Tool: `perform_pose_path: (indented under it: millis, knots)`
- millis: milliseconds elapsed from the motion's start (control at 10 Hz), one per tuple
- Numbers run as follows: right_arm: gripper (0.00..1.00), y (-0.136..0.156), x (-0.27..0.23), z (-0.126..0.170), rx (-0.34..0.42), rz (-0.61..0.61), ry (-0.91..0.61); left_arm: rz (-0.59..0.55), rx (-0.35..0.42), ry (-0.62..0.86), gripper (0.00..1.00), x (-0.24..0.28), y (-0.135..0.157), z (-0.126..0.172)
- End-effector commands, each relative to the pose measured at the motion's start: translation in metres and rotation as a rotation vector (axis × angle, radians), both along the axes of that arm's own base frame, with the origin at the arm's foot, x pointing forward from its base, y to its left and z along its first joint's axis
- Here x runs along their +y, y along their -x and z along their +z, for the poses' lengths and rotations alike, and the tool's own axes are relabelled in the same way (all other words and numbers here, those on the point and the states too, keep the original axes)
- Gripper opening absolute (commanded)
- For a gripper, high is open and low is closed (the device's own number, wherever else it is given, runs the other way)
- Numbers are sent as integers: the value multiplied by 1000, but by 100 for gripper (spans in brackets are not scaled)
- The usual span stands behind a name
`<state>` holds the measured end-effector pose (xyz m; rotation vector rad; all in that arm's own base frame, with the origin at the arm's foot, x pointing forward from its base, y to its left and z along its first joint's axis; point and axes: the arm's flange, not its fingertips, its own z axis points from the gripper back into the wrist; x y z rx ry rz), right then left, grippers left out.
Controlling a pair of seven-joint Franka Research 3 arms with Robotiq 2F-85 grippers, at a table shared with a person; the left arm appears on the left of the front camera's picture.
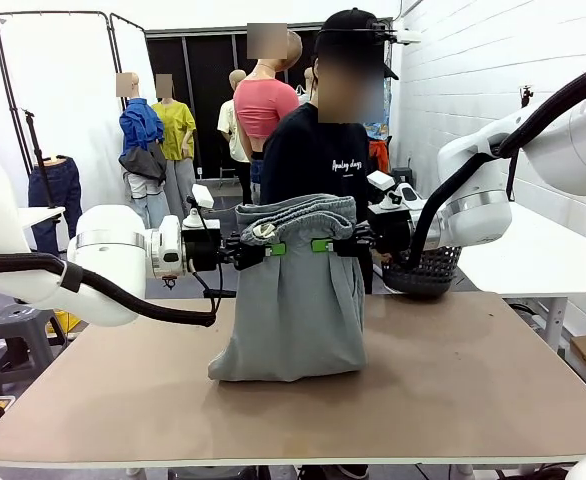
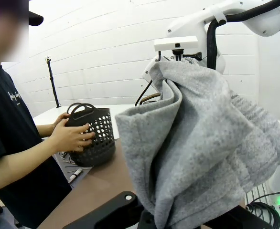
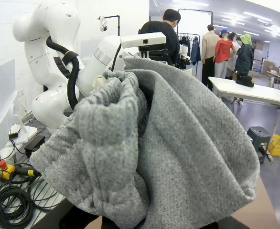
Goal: Fold the training pants.
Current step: Fold the Training pants in half.
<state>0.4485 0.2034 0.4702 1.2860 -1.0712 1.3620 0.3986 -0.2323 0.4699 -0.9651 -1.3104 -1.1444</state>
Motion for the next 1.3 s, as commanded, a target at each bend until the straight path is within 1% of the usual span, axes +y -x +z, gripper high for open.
perform_pose_path:
  millis: [0,200,500,700,900,1100,1200]
  knots:
    - [0,-7,-2,6,5,-4,-2,-2,1,-11,0,2,-11,1]
    - [0,-21,-3,19,-2,-7,-3,-26,-21,-30,0,-2,-26,10]
    - [0,-56,-2,43,14,1,-1,-19,-50,-21,0,-6,-63,40]
    - [0,-84,-1,65,-12,-20,-1,0,-66,-28,0,-4,-95,67]
    - [0,-118,-2,96,-44,-82,18,5,-89,-35,0,-10,-127,94]
    - [0,-148,1,121,-68,-114,32,20,-111,-33,0,-14,-153,119]
    - [0,-155,2,130,-74,-122,33,28,-122,-33,0,-17,-159,127]
